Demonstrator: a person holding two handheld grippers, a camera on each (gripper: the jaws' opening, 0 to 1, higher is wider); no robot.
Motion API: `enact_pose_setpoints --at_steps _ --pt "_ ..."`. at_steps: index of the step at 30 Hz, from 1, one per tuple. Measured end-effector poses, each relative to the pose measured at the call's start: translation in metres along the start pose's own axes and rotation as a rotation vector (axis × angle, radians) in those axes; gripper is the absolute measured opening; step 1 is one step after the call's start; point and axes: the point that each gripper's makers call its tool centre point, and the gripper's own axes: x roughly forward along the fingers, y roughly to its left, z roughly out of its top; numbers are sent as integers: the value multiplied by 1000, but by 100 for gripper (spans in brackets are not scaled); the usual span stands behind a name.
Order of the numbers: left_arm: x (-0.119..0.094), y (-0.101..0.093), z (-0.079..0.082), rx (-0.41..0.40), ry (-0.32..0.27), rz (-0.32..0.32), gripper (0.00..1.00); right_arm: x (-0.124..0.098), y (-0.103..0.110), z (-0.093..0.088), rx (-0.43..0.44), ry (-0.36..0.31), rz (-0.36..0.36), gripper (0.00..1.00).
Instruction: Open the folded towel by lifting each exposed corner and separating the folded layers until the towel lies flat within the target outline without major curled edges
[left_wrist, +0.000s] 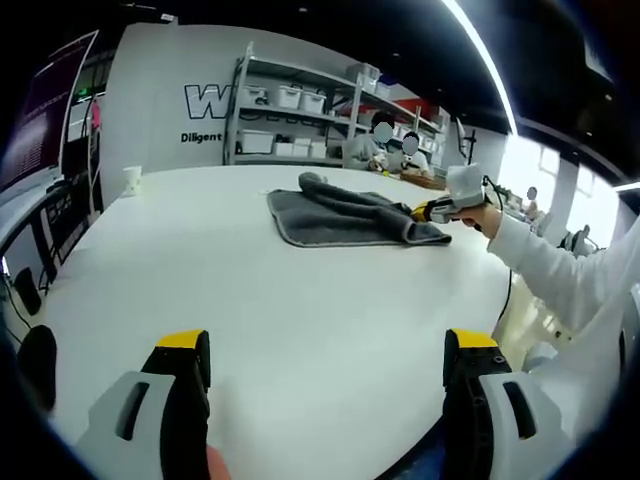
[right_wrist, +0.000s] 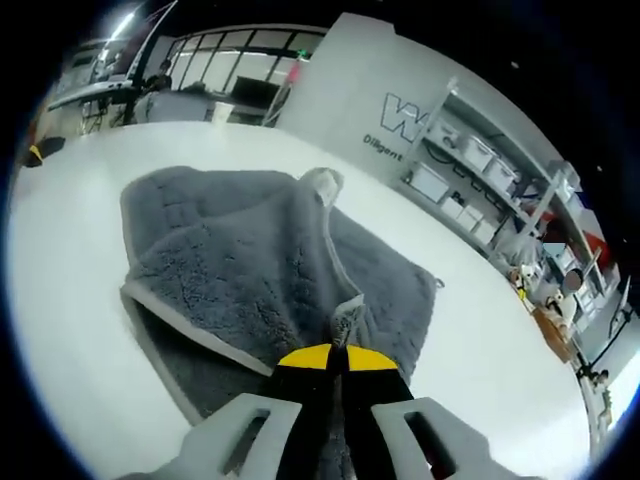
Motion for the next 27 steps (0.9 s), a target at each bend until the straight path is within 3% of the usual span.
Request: enact_pose_setpoints --at_steps 27 --pt "2 2 -3 -5 9 -1 96 -13 -29 -30 36 39 -65 0"
